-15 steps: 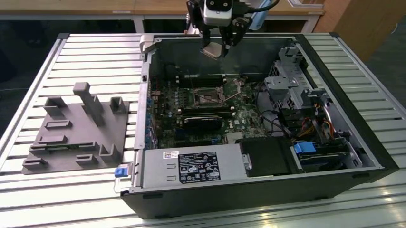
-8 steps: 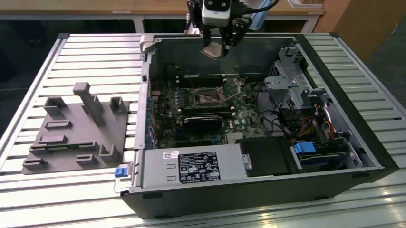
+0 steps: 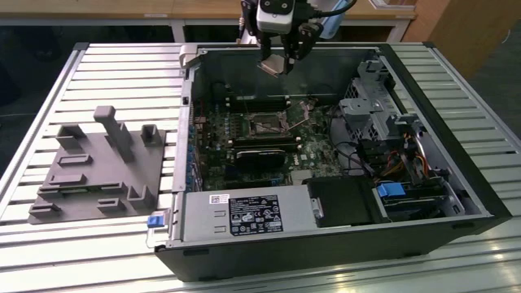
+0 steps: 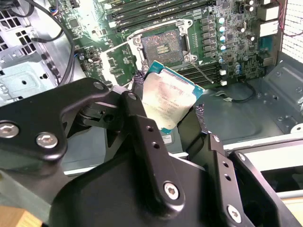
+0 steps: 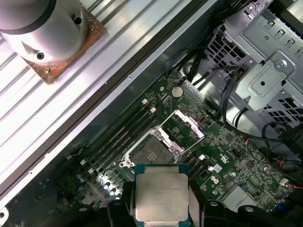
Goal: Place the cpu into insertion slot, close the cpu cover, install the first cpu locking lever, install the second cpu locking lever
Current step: 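Place the cpu into insertion slot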
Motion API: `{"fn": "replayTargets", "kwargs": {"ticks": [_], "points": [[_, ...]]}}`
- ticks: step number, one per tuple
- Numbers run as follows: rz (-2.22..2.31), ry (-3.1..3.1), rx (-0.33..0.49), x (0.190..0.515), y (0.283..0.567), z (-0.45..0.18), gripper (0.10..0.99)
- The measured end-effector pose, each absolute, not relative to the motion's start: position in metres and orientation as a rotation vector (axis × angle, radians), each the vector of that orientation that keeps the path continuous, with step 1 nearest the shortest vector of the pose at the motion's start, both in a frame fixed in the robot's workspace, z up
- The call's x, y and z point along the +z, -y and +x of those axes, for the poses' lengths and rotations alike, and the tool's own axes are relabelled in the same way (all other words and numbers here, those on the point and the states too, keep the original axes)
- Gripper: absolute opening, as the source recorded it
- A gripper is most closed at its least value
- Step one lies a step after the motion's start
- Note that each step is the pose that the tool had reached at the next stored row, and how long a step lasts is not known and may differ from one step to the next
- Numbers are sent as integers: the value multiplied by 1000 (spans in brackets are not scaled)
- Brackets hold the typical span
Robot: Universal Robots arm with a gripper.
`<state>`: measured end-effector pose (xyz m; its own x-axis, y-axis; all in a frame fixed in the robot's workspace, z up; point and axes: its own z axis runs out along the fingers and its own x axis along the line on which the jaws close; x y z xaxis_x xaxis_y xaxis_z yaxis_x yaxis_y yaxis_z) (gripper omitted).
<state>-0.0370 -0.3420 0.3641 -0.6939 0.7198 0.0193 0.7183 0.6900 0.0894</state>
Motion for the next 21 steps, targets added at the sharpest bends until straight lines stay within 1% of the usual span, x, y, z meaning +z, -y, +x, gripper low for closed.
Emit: {"fn": "replayTargets", "kwargs": {"ticks": [21], "points": [[1354,-2808,139,364,342,-37,537]]}}
